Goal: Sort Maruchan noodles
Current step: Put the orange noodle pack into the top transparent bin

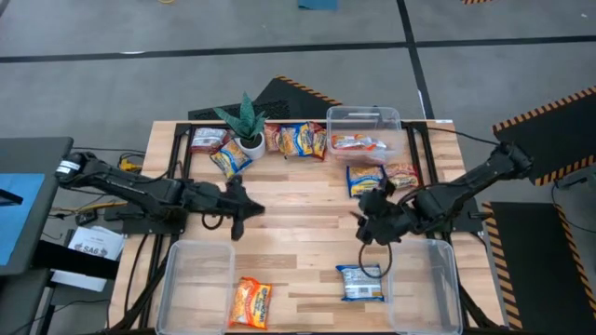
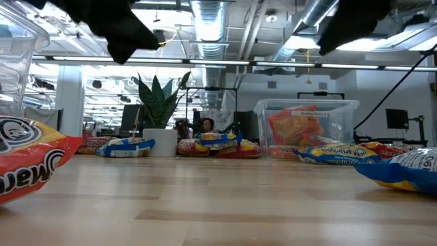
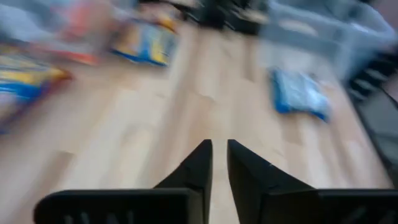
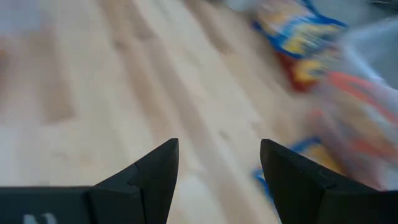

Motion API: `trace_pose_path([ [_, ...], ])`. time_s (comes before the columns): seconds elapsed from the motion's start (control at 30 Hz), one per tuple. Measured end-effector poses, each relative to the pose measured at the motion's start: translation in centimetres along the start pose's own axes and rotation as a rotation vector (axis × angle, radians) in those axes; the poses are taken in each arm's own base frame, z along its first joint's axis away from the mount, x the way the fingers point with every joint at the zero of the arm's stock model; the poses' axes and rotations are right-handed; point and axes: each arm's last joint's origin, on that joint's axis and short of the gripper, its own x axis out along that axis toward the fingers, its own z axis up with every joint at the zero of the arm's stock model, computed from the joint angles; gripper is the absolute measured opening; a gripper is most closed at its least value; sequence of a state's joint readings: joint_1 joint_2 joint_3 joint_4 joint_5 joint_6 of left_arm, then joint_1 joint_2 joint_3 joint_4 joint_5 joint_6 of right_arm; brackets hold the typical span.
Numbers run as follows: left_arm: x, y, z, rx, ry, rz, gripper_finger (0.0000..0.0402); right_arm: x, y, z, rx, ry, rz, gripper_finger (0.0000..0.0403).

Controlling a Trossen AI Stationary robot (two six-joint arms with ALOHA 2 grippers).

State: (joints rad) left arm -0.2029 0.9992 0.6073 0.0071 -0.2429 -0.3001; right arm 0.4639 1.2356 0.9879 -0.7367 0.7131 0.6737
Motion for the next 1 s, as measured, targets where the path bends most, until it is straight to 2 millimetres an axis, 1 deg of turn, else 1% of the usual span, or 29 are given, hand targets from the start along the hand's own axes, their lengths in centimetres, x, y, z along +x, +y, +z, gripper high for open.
trace_pose_path([
  [0.07,0.1,-0.9,0.7,0.007,0.062,-0.059,0.0055,0.0,1.1,0.6,0.014,-0.046,0.099,0.0249],
  [0.17,-0.5,-1.8,1.5,-0.011,0.150,-0.072,0.0072,0.4,3.3,1.7,-0.003,-0.124,0.287,0.0249],
  [0.23,-0.9,-2.3,1.6,-0.006,0.155,-0.062,0.0076,1.2,4.8,2.3,-0.040,-0.183,0.387,0.0249],
  [0.3,-1.3,-2.7,1.4,0.020,0.134,-0.040,0.0076,2.3,6.3,2.6,-0.078,-0.233,0.448,0.0249],
  [0.4,-2.0,-3.1,1.0,0.048,0.110,0.019,0.0070,4.8,8.1,2.6,-0.121,-0.280,0.524,0.0249],
  [0.5,-2.5,-3.3,0.5,0.078,0.095,0.084,0.0056,8.2,9.6,2.1,-0.123,-0.281,0.605,0.0249],
  [0.63,-3.0,-3.3,-0.3,0.095,0.025,0.176,0.0021,12.4,11.8,1.6,-0.152,-0.254,0.714,0.0240],
  [0.7,-3.0,-3.0,-0.8,0.096,-0.004,0.228,0.0006,13.9,13.0,1.7,-0.197,-0.249,0.749,0.0220],
  [0.77,-3.0,-2.7,-1.2,0.093,-0.029,0.269,0.0004,15.4,14.2,1.9,-0.245,-0.242,0.782,0.0185],
  [0.83,-2.8,-2.6,-1.6,0.088,-0.050,0.295,0.0001,16.6,15.4,2.2,-0.299,-0.232,0.828,0.0137],
  [0.93,-2.8,-2.4,-1.7,0.090,-0.072,0.327,0.0001,18.2,16.8,2.9,-0.372,-0.218,0.888,0.0047],
  [0.97,-2.8,-2.4,-1.6,0.084,-0.078,0.331,0.0000,18.7,17.1,3.1,-0.394,-0.210,0.912,0.0025],
  [1.0,-2.8,-2.4,-1.6,0.080,-0.081,0.332,0.0000,19.2,17.3,3.2,-0.410,-0.195,0.934,0.0016],
])
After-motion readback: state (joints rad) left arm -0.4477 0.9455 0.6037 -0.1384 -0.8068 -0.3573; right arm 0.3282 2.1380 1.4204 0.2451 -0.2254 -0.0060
